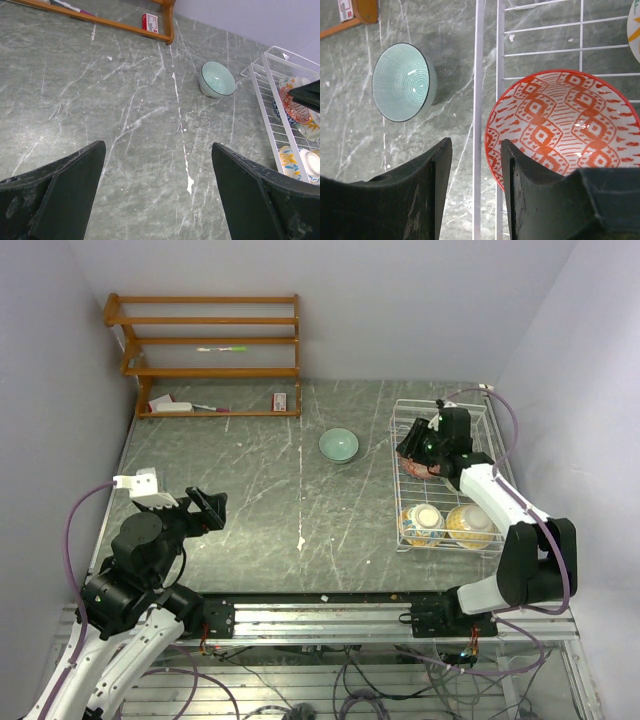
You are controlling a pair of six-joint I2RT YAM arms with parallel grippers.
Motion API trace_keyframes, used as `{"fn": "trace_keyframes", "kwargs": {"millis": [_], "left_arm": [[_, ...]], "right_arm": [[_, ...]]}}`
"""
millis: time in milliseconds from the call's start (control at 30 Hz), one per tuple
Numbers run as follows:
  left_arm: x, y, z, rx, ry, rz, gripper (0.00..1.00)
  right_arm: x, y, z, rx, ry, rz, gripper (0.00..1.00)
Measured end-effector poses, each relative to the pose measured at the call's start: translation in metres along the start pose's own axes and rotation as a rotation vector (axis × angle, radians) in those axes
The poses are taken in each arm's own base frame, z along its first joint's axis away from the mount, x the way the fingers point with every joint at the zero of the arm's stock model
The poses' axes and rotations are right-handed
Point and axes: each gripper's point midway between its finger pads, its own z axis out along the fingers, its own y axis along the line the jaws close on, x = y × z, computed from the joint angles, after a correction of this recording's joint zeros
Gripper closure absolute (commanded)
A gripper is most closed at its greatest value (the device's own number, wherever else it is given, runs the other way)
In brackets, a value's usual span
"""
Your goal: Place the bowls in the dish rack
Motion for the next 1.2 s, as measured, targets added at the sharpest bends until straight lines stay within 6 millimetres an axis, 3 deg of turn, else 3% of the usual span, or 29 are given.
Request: {"fn": "trace_keyframes", "kwargs": {"millis": [133, 333, 567, 800, 1200], "left_arm": [[0.000, 0.000, 0.000, 0.000, -0.001, 0.000, 0.02], [0.000, 0.000, 0.000, 0.000, -0.001, -0.001, 0.02], [0.000, 0.000, 0.000, 0.001, -0.001, 0.000, 0.02], [0.000, 0.000, 0.000, 0.001, -0.001, 0.000, 0.02], [0.000, -0.001, 0.000, 0.005, 0.002, 0.000, 0.02]], "right_arm": [[0.004, 0.005, 0.002, 0.043, 0.004, -0.051, 0.56], [0.008, -0.015, 0.002, 0.158, 0.004, -0.053, 0.54], [-0.007, -0.021, 0.004, 0.223, -0.036, -0.027, 0.51], [-0.009, -0.030, 0.016, 0.284, -0.054, 0.048, 0.50], [-0.017, -0.011, 0.036, 0.262, -0.110, 0.115, 0.50]]}}
